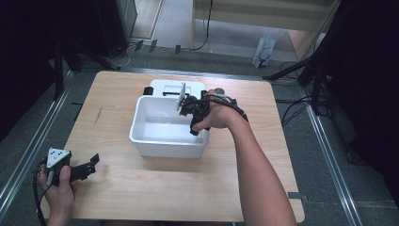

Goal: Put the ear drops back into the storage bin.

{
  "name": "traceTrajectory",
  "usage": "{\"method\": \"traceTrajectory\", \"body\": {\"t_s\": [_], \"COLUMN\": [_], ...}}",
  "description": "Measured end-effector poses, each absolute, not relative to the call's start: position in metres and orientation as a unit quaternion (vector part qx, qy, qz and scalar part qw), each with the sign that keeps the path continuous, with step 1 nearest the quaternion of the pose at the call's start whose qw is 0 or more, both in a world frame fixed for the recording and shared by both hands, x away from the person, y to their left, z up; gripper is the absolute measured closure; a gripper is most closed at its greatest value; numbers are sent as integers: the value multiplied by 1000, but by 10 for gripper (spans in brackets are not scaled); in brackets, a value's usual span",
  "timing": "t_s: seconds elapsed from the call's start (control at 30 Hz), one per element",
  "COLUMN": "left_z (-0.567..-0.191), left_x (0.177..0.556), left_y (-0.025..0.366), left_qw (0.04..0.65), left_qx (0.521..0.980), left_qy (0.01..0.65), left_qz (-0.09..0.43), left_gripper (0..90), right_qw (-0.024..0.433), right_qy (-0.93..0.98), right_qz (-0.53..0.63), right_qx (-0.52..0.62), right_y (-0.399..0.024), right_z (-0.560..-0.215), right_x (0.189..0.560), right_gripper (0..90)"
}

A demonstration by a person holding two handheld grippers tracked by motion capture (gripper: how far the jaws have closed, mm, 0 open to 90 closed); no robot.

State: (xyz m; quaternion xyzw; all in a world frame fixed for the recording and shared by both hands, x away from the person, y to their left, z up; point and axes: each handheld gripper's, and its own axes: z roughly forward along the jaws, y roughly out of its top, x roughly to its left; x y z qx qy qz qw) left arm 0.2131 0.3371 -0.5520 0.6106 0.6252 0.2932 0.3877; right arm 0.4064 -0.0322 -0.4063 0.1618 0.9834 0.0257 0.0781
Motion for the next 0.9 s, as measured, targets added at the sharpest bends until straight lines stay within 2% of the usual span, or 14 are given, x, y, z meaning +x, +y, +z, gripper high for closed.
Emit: {"method": "traceTrajectory", "body": {"t_s": [0.07, 0.17, 0.4, 0.9], "left_z": [-552, -552, -552, -552], "left_x": [213, 213, 213, 213], "left_y": [337, 337, 337, 337], "left_qw": [388, 387, 388, 387], "left_qx": [611, 611, 611, 612], "left_qy": [625, 625, 625, 624], "left_qz": [293, 292, 292, 293], "left_gripper": [1, 1, 1, 1], "right_qw": [101, 108, 110, 114], "right_qy": [980, 978, 973, 972], "right_qz": [34, 41, 61, 55], "right_qx": [166, 175, 195, 200], "right_y": [-32, -34, -41, -71], "right_z": [-397, -388, -370, -366], "right_x": [403, 403, 399, 392], "right_gripper": [121, 0, 0, 0]}}
